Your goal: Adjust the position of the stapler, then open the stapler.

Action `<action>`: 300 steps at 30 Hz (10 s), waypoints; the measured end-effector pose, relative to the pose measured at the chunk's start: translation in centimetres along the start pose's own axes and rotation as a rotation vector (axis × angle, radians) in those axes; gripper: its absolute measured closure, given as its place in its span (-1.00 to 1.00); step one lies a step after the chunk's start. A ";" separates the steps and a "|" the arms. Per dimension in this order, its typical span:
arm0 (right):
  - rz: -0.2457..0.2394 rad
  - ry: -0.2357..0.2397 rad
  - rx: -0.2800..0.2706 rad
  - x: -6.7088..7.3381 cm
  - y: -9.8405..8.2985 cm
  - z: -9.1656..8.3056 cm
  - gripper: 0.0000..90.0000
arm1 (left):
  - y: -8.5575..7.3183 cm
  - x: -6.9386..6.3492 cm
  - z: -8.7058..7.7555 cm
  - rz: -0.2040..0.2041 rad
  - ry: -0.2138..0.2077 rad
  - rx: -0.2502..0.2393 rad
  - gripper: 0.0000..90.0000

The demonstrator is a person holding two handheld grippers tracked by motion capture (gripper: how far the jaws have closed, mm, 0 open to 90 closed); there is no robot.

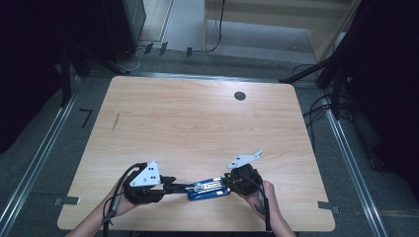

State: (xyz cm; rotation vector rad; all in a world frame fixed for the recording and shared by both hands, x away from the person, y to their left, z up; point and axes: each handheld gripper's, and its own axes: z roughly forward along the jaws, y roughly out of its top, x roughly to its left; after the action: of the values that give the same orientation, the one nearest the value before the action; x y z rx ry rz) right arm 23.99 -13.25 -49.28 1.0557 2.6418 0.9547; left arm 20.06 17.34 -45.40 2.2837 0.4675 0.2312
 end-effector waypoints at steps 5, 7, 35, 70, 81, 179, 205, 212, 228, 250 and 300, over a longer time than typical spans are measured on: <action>0.000 0.002 -0.003 0.0 -0.1 0.0 0.76 | -0.2 0.1 0.2 -0.002 -0.005 0.015 0.56; 0.005 0.001 -0.001 -0.1 -0.1 0.1 0.76 | -0.3 0.3 0.2 -0.004 -0.011 0.021 0.55; 0.041 0.015 0.016 -0.2 -0.3 0.1 0.76 | -2.4 0.3 3.3 -0.019 -0.020 0.214 0.34; 0.066 0.049 0.060 0.6 -0.9 -0.9 0.73 | -2.2 1.7 3.9 0.038 -0.062 0.222 0.27; 0.051 0.033 0.006 0.3 -0.7 -1.4 0.21 | -2.2 1.8 3.7 0.052 -0.072 0.212 0.28; 0.300 -0.380 0.102 -12.4 1.0 1.7 0.36 | -1.8 1.7 4.0 0.039 -0.083 0.188 0.30; 0.283 -0.331 0.142 -11.6 -0.3 0.8 0.56 | -1.8 1.7 4.1 0.038 -0.080 0.193 0.30; 0.289 -0.310 0.154 -11.8 -0.7 0.7 0.71 | -1.8 1.7 4.1 0.038 -0.081 0.195 0.30; 0.319 -0.313 0.120 -12.3 -0.3 0.9 0.62 | -1.8 1.7 4.1 0.037 -0.080 0.194 0.30; 0.294 -0.318 0.108 -11.9 0.3 0.5 0.76 | -1.8 1.7 4.0 0.037 -0.081 0.194 0.30; 0.146 -0.173 0.060 -5.9 -1.0 -3.6 0.77 | -1.9 1.6 4.0 0.045 -0.078 0.189 0.30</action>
State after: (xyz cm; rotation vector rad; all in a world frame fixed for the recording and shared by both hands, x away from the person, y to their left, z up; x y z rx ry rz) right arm 26.59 -19.56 -47.59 1.2976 2.4954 0.7751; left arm 22.30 16.50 -49.46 2.4799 0.4129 0.1245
